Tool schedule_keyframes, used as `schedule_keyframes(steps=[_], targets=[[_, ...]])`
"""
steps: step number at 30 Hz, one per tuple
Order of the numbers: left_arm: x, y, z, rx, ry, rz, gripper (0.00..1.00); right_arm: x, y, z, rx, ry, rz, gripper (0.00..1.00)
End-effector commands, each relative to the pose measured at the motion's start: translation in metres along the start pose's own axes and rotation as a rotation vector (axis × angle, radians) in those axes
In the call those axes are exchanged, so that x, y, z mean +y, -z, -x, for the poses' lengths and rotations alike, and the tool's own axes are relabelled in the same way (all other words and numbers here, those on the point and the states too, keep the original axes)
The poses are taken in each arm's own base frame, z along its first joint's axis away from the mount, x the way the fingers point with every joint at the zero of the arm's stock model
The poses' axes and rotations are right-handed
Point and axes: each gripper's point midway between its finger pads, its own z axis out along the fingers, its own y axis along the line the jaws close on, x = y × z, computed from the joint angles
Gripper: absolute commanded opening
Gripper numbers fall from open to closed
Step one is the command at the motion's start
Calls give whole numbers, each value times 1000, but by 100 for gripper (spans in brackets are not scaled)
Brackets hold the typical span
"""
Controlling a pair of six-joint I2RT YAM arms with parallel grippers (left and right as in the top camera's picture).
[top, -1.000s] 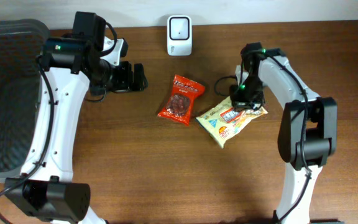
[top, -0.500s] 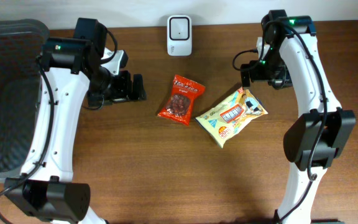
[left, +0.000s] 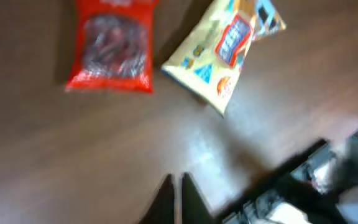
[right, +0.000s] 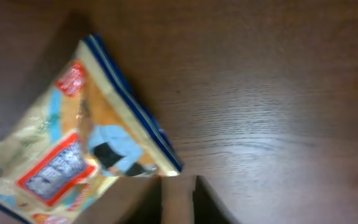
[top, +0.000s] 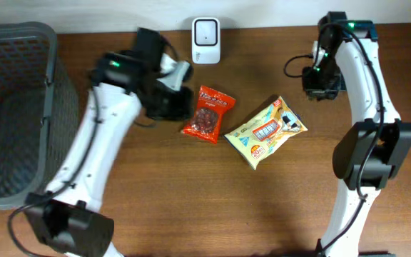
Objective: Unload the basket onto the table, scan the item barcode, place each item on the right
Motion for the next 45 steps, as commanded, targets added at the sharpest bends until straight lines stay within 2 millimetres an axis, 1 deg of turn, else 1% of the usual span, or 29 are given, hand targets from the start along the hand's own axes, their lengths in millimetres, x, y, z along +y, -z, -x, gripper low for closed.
schedule_keyframes(steps=[1,3,5,6,7,9,10,12,13,14,15,16,18,19,20,23,24,27,32,33,34,35,36,38,40,42,43,44,45], targets=[[-7,-31,-12,26,-21,68,0,8,-34,-5,89,3,28,4],[-10,-47,-17,34,30,63,0,11,-57,-16,151,5,38,4],[-11,-53,-20,42,23,62,0,19,-75,-27,192,4,80,4],[-10,-56,-21,42,22,62,1,30,-86,-36,223,-3,142,4],[-9,-59,-20,38,20,61,0,41,-91,-44,253,-12,205,4],[-5,-64,-15,14,12,70,0,64,-93,-62,326,-25,316,4],[-2,-68,-13,7,10,80,0,79,-86,-71,361,-19,364,4],[1,-74,-14,20,15,83,0,95,-75,-77,361,21,377,4],[3,-79,-14,31,20,85,0,103,-67,-77,335,59,353,4],[6,-89,-13,41,49,88,0,110,-53,-72,285,94,336,4],[5,-94,-12,46,65,83,0,111,-43,-67,250,107,326,4],[-1,-102,-12,59,60,46,0,105,-33,-64,225,112,296,4],[-11,-116,-17,96,50,9,0,94,-17,-69,248,99,267,4],[-13,-122,-20,111,44,11,0,93,-15,-71,258,103,266,4],[-14,-133,-24,136,44,14,0,94,-15,-75,268,165,277,4],[-17,-160,-36,198,97,31,0,114,-12,-84,275,305,375,4],[-16,-167,-39,213,95,35,0,117,-12,-84,275,311,377,4],[-5,-186,-48,260,108,70,0,128,-30,-87,276,317,408,4],[26,-213,-54,286,107,182,0,124,-92,-93,257,303,380,4],[30,-214,-54,287,107,203,0,120,-100,-93,251,298,351,4],[45,-216,-56,286,101,275,0,102,-116,-90,242,234,233,4],[54,-215,-55,280,95,328,0,90,-123,-89,234,190,153,4],[71,-210,-51,256,77,429,0,76,-126,-87,229,147,71,4],[89,-201,-49,238,57,542,0,75,-119,-85,228,148,61,4],[102,-186,-46,242,54,629,0,75,-98,-76,220,149,52,4],[106,-169,-37,241,70,656,0,77,-78,-65,197,150,55,4],[106,-155,-30,241,88,659,0,78,-63,-58,177,151,59,4],[105,-137,-19,234,112,657,0,79,-45,-53,164,151,61,9],[104,-124,-10,221,129,652,0,79,-35,-53,165,151,64,19]])
